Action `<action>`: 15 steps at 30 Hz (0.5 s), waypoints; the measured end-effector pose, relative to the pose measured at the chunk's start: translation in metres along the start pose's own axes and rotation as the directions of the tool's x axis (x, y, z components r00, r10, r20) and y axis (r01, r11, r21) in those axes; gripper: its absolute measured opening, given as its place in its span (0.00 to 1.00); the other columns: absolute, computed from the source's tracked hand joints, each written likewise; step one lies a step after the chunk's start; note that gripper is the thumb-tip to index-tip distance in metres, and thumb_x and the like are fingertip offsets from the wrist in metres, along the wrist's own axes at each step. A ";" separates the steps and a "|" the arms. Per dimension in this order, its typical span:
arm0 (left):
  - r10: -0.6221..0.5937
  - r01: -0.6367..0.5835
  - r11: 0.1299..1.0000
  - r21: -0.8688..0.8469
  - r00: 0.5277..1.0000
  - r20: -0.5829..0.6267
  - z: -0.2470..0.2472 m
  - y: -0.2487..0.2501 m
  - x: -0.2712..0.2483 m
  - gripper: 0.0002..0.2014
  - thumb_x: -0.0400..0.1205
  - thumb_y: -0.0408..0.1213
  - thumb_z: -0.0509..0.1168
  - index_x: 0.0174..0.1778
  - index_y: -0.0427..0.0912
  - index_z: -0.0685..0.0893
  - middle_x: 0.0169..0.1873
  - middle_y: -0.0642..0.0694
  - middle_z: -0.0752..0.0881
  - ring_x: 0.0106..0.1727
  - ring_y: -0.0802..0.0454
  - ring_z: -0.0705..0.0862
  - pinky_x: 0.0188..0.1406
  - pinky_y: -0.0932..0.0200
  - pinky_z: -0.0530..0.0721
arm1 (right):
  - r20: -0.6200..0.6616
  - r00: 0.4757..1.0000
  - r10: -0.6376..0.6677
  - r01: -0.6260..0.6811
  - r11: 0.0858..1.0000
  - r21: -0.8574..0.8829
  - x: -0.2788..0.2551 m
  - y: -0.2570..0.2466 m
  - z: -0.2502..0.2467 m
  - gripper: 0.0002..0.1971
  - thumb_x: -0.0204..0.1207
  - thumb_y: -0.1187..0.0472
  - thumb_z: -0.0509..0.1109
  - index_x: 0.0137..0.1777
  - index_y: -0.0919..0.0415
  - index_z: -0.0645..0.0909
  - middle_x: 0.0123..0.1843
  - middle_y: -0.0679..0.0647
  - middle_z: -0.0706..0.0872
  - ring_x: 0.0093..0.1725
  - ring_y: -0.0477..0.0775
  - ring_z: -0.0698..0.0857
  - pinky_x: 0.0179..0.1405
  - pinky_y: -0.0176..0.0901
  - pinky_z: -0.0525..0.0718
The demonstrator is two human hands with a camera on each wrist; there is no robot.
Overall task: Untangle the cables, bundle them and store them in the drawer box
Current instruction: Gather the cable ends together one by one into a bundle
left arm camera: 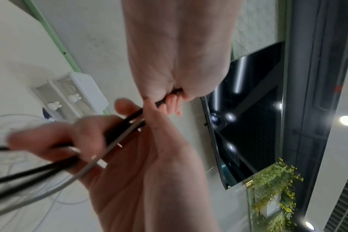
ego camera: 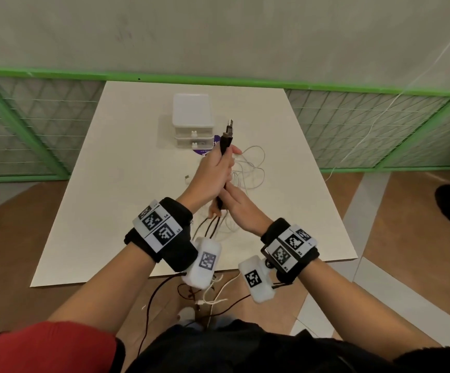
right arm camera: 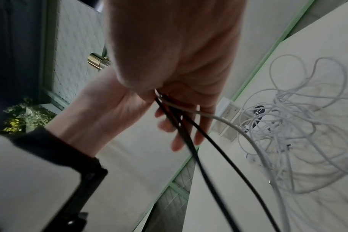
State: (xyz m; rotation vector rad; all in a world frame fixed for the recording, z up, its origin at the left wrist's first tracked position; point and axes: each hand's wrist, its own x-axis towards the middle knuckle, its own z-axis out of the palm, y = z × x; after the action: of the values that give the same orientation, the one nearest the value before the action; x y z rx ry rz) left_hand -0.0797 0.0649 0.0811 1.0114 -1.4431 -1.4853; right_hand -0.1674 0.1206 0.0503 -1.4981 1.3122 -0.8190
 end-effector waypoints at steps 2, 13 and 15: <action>0.009 -0.008 0.998 -0.070 1.000 0.026 -0.002 0.000 0.001 0.13 0.89 0.37 0.48 0.45 0.43 0.76 0.19 0.59 0.65 0.20 0.63 0.61 0.21 0.67 0.62 | -0.035 0.999 0.020 -0.019 0.999 0.039 0.002 0.002 0.001 0.17 0.86 0.62 0.51 0.33 0.58 0.66 0.25 0.49 0.71 0.24 0.42 0.75 0.50 0.65 0.80; 0.005 0.028 0.983 -0.183 0.985 0.174 -0.012 0.007 0.010 0.17 0.89 0.35 0.46 0.43 0.35 0.77 0.18 0.54 0.75 0.18 0.62 0.63 0.21 0.69 0.66 | -0.076 0.988 -0.134 0.132 0.991 -0.031 0.020 -0.008 -0.049 0.26 0.71 0.55 0.58 0.71 0.48 0.66 0.58 0.48 0.83 0.59 0.52 0.84 0.57 0.48 0.82; -0.014 0.055 0.982 -0.179 0.975 0.221 -0.014 0.009 0.011 0.17 0.89 0.36 0.46 0.45 0.35 0.79 0.23 0.51 0.83 0.19 0.61 0.61 0.21 0.69 0.65 | -0.151 0.979 -0.139 0.151 0.986 0.067 0.029 -0.014 -0.058 0.28 0.74 0.59 0.56 0.75 0.46 0.62 0.59 0.51 0.82 0.60 0.52 0.83 0.59 0.52 0.83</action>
State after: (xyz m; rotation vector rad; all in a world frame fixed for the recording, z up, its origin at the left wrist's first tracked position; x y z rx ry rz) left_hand -0.0701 0.0501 0.0901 0.7818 -1.4123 -1.7656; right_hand -0.2104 0.0790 0.0800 -1.5081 1.2717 -1.0793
